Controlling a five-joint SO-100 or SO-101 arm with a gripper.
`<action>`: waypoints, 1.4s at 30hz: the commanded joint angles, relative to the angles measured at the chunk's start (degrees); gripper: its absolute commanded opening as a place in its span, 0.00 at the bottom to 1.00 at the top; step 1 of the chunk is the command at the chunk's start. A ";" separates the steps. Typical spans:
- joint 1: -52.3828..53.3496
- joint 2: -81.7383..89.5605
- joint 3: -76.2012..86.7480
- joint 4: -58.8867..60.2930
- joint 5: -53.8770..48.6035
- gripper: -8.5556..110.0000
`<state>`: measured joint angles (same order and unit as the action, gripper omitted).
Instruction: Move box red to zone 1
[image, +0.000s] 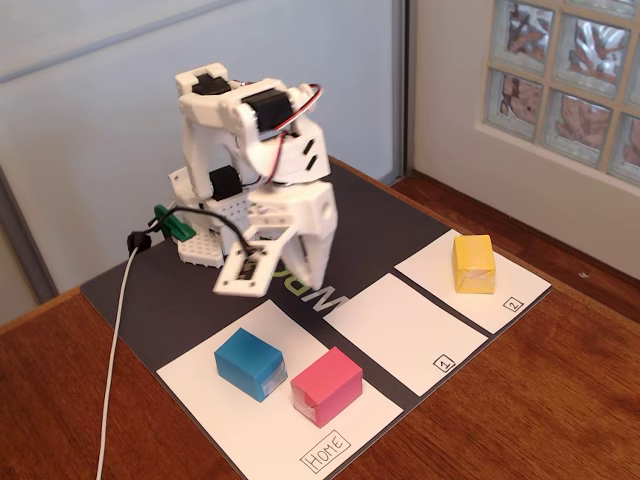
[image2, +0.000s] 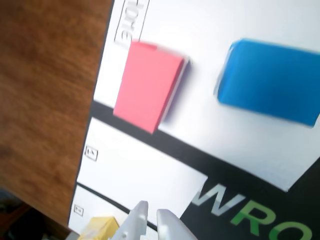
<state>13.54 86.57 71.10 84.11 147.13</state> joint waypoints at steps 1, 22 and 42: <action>3.43 -1.05 -2.37 -3.60 -1.41 0.09; -1.76 -20.30 -14.33 -8.26 -3.96 0.31; -1.85 -26.37 -18.98 -12.57 -3.52 0.52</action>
<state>11.43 61.00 56.43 72.86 143.35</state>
